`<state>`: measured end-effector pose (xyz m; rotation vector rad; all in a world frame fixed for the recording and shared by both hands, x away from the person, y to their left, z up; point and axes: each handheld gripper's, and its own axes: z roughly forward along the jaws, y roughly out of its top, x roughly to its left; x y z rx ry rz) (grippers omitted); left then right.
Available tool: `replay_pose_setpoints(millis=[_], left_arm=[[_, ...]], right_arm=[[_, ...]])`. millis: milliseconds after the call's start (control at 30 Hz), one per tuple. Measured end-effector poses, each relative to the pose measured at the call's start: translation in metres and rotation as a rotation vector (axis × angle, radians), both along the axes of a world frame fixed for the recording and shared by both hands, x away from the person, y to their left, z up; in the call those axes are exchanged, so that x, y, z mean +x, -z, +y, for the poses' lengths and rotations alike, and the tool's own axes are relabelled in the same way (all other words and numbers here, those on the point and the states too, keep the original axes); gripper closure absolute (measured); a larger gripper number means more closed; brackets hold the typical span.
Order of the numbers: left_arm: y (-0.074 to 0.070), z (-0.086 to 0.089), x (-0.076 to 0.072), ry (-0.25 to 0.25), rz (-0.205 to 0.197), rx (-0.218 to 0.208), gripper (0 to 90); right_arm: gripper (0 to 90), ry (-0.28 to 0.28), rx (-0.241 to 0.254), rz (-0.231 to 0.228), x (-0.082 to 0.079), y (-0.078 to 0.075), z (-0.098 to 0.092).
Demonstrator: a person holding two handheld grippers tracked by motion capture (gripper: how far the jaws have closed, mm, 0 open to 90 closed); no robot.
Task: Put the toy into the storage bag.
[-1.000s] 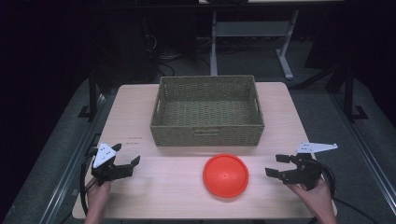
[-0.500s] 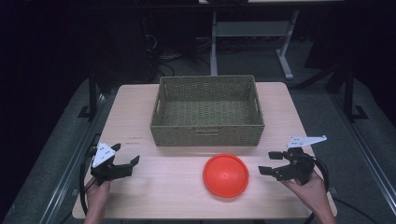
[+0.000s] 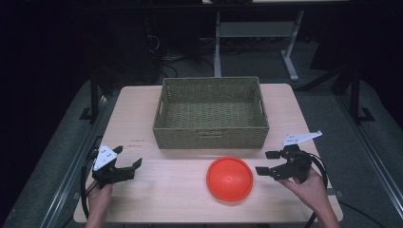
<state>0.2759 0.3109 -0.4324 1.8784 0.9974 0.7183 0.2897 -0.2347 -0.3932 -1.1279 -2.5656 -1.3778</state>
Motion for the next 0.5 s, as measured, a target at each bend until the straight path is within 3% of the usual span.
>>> replay_pose_setpoints(millis=[500], left_arm=[[0.0,0.002,0.0,-0.006,-0.001,0.007,13.0]], right_arm=[[15.8,-0.008,-0.075,0.08,0.023,0.014,0.022]])
